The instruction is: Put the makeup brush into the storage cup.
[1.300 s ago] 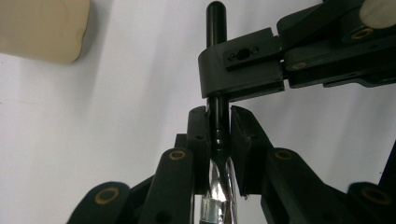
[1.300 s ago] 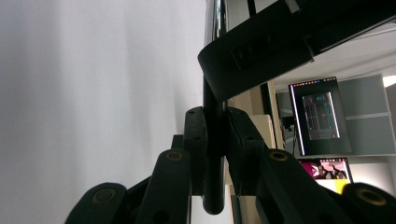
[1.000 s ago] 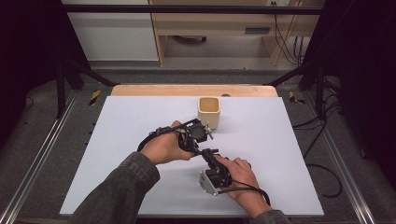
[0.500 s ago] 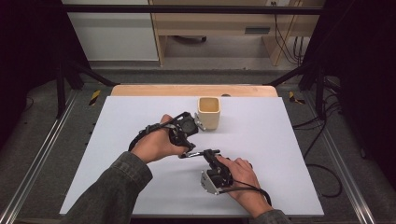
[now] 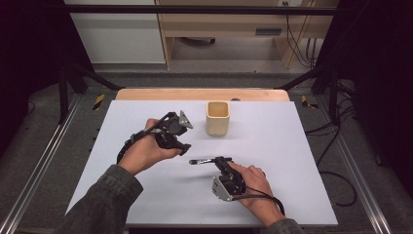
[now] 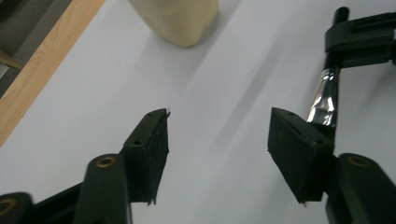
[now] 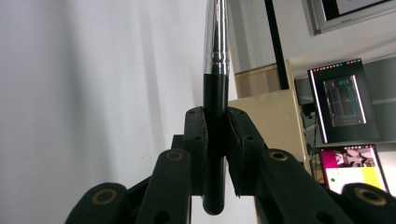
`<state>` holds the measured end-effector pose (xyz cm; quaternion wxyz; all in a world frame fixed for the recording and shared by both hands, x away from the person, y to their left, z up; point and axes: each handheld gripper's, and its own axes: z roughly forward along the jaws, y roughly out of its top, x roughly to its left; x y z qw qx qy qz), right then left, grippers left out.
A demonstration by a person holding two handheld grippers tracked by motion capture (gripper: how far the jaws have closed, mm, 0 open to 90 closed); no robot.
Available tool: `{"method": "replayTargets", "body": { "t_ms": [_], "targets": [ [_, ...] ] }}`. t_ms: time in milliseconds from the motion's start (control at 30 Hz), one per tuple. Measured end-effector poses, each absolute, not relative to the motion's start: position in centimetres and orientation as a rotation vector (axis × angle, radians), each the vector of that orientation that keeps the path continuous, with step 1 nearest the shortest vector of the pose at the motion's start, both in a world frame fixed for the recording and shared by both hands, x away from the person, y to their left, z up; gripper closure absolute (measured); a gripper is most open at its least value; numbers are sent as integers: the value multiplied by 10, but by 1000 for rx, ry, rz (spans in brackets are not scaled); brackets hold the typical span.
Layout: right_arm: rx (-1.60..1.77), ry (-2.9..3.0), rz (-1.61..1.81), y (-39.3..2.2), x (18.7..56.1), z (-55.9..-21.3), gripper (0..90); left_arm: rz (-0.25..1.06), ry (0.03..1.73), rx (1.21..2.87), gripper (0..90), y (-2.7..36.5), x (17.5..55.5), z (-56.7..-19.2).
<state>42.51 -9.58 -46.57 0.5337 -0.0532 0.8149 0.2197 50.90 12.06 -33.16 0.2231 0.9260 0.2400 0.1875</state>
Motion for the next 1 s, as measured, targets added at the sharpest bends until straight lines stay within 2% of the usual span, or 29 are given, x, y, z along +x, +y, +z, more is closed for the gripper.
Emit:
{"method": "replayTargets", "body": {
  "t_ms": [267,500,1000],
  "targets": [
    [4,1962,603,-107,430,-464,792,599,786,2396,183,156,509,-347],
    [99,1972,689,-118,436,-461,792,599,845,2284,157,190,503,-363],
    [414,1914,973,-140,445,-448,792,588,805,2070,113,206,486,-393]
  ]
}}
